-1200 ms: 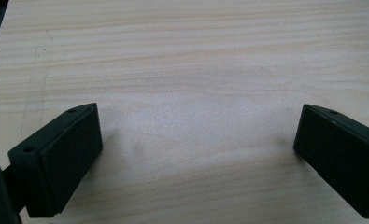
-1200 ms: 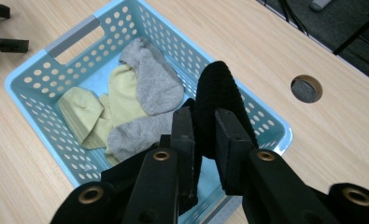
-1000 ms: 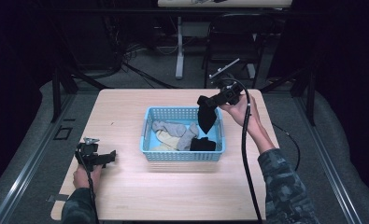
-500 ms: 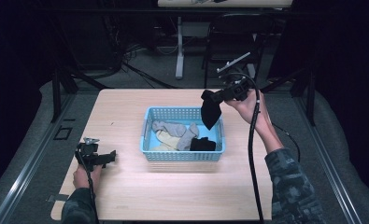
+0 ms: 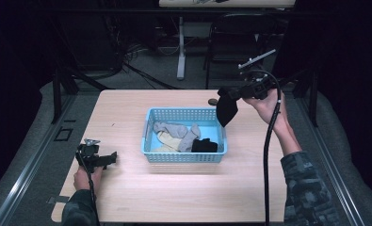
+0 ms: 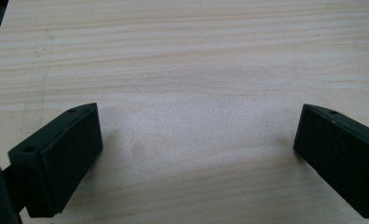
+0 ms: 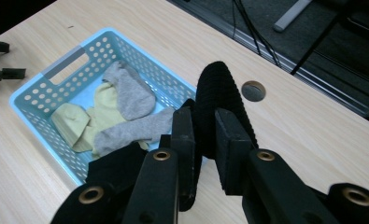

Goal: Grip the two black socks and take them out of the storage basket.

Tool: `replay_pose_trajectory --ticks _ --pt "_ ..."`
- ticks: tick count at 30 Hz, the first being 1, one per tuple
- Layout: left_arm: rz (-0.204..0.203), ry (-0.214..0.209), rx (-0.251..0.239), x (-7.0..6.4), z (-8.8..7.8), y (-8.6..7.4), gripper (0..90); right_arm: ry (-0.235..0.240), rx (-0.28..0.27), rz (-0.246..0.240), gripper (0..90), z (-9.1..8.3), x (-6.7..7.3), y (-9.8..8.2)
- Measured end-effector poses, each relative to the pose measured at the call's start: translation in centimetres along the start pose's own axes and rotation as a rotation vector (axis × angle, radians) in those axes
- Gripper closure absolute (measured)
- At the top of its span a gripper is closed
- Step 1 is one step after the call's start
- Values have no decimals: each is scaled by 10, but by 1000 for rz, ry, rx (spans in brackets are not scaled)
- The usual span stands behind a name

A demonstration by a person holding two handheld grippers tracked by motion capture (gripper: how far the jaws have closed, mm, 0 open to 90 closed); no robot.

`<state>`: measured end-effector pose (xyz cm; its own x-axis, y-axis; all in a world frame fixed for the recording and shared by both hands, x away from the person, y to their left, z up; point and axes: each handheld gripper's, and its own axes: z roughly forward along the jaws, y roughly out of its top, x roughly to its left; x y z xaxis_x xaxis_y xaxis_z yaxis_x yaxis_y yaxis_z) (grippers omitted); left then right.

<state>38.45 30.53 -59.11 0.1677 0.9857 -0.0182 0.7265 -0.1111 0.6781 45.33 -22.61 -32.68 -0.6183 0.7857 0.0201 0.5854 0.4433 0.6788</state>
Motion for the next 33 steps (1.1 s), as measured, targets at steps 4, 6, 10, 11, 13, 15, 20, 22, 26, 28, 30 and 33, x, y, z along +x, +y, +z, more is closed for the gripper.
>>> replay_pose_trajectory --ticks 4,6,10,11,13,15,20,22,26,28,30,33 --pt "0 0 0 0 0 0 12 -16 -6 19 796 -7 -11 -9" --pt "0 0 0 0 0 0 12 -28 0 30 796 -9 -17 -14" --pt "0 0 0 0 0 0 12 -52 10 60 795 -12 -28 -26" --pt "0 0 0 0 0 0 12 -58 17 66 795 -12 -31 -29" --pt "-1 0 0 0 0 0 12 -68 26 77 795 -10 -37 -37" --pt "0 0 0 0 0 0 12 -78 38 91 795 -8 -43 -44" --pt "0 -1 0 0 0 0 11 -99 80 119 795 1 -54 -63" --pt "0 -1 0 0 0 0 12 -96 87 130 794 5 -58 -70" --pt "0 -1 0 0 0 0 11 -102 119 148 794 14 -62 -82" --pt "0 -1 0 0 0 0 12 -106 140 153 794 18 -64 -88" --pt "0 -1 0 0 0 0 11 -109 160 162 793 23 -67 -94" --pt "-1 -1 0 0 0 0 12 -102 180 169 792 29 -70 -103"
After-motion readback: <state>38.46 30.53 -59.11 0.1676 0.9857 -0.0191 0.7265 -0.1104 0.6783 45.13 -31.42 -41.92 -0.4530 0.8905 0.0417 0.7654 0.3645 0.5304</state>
